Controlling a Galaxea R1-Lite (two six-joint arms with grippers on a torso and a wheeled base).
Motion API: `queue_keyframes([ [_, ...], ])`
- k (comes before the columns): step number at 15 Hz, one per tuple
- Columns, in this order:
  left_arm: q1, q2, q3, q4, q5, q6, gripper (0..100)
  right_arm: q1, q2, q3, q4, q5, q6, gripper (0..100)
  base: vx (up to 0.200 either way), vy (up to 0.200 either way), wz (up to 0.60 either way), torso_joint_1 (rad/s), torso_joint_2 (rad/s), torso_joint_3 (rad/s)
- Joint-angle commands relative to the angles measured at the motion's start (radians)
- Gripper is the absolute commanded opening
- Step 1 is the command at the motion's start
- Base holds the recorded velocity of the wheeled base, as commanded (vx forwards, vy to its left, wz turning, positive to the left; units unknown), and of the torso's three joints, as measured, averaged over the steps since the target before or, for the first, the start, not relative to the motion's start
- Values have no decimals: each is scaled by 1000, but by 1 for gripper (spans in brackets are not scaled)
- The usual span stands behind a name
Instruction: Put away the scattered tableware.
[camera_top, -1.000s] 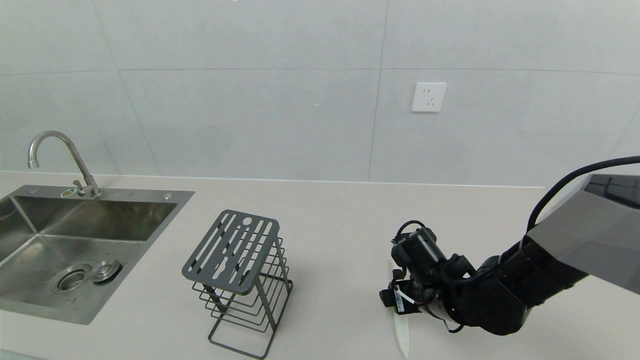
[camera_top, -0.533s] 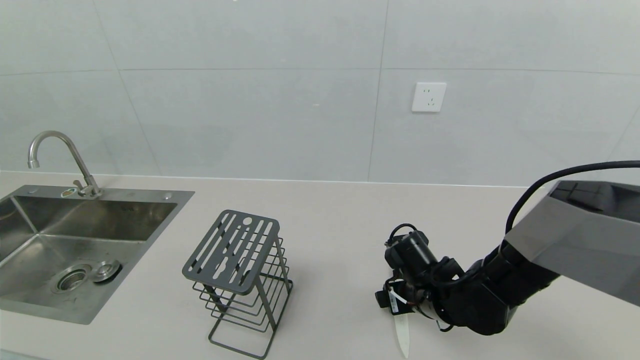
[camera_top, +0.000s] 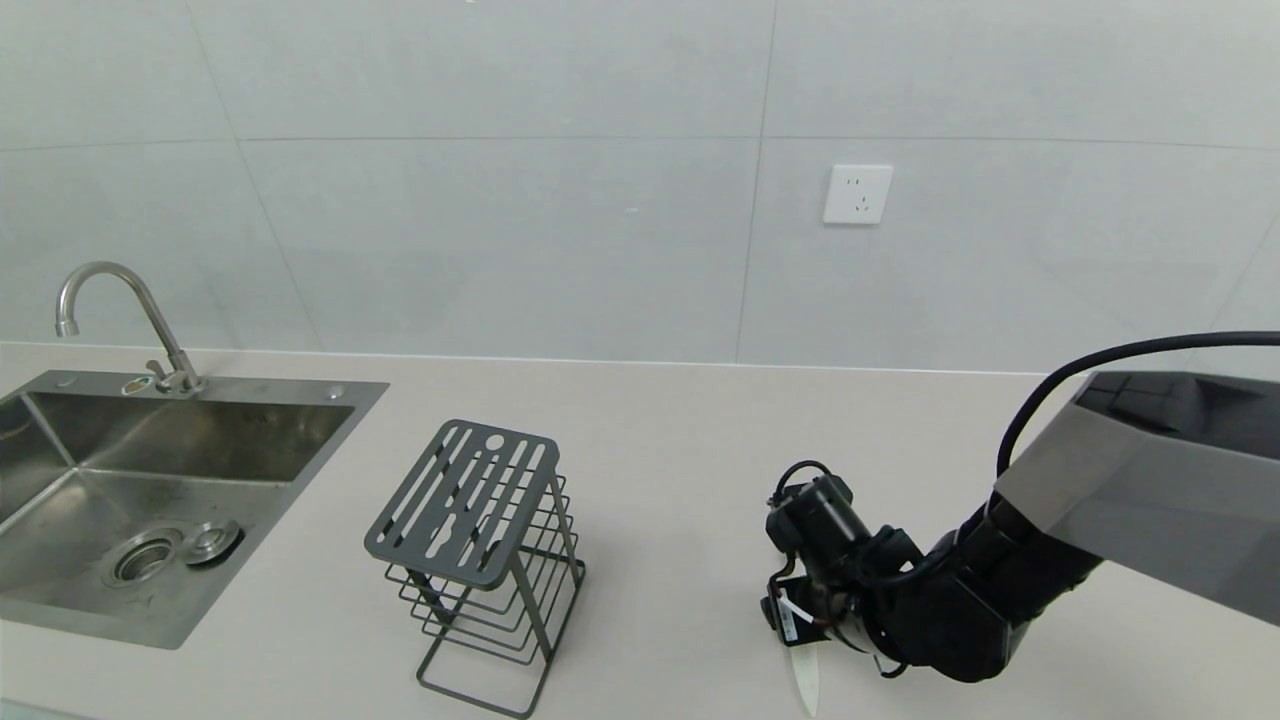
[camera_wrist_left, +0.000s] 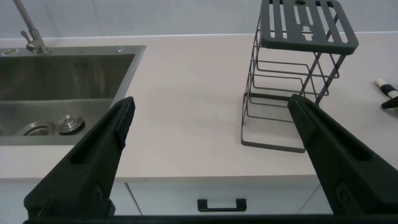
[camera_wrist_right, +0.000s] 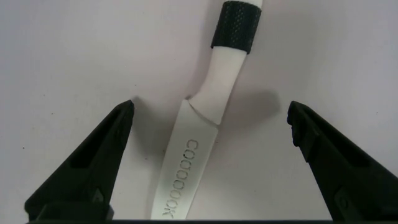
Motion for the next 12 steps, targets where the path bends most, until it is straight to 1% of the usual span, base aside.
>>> queue_keyframes([
  [1,0,1,0,0,0,0,100,4,8,21,-1,2,5,0,0,0,0,0,0,0],
  [4,0,1,0,0,-1,0,100,7,11,47,-2,5,9,0,0,0,0,0,0,0],
  [7,0,1,0,0,0,0,100,15,-1,44,-9,4,2,0,0,0,0,0,0,0],
  [9,0,1,0,0,0,0,100,15,-95,40,-87,4,-10,0,0,0,0,0,0,0],
  [12,0,1,0,0,0,0,100,14,-208,47,-124,5,-65,0,0,0,0,0,0,0],
])
